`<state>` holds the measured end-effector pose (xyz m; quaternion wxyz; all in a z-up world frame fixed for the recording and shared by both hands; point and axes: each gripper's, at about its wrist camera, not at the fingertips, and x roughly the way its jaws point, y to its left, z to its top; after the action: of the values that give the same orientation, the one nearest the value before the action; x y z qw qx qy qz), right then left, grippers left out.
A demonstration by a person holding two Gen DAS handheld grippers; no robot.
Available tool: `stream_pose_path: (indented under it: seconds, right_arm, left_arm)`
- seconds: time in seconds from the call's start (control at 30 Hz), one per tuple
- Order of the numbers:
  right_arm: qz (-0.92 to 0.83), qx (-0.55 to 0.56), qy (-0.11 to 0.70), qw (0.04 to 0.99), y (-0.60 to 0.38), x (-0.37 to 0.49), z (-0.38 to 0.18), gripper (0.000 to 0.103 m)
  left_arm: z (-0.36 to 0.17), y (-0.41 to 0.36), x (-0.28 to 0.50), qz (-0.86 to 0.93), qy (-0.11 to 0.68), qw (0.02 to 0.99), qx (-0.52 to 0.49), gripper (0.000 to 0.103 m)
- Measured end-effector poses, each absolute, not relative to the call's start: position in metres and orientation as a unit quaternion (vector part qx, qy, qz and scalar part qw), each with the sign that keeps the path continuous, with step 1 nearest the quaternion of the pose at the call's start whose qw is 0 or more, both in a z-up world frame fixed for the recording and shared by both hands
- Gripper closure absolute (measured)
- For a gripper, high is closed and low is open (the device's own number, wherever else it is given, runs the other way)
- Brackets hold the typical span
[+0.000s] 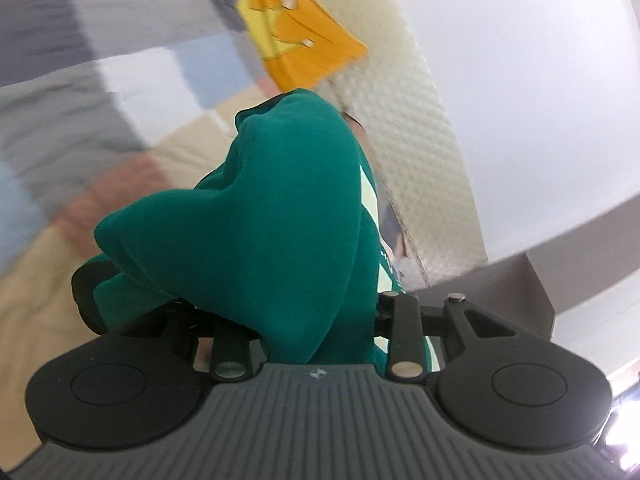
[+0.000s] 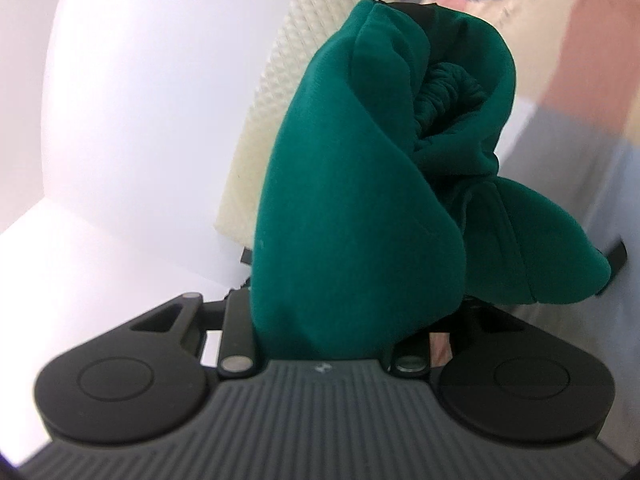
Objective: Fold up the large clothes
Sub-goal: 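Lift the hoodie bundle with both grippers and roll it over, then lower the bundle onto the duvet and open both grippers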
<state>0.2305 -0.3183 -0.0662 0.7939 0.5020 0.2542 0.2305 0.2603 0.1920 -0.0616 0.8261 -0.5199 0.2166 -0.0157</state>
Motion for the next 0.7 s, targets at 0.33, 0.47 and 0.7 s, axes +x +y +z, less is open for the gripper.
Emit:
stream_pose_path:
  seconds: [0.33,0.47,0.7]
  right_arm:
    - [0.203,0.5,0.201,0.818,-0.392,0.309,-0.034,0.063]
    - [0.187,0.495,0.194,0.826,-0.418,0.349,-0.036,0.063]
    - [0.153,0.493,0.188,0.835,-0.435,0.403,-0.063,0.063]
  left_arm:
    - [-0.016,0.109,0.408,-0.077,0.235,0.855,-0.455,0.065]
    - [-0.016,0.071,0.469,-0.092,0.251,0.857,-0.441,0.065]
    - [-0.056,0.015,0.549,-0.122,0.273,0.85,-0.434,0.065]
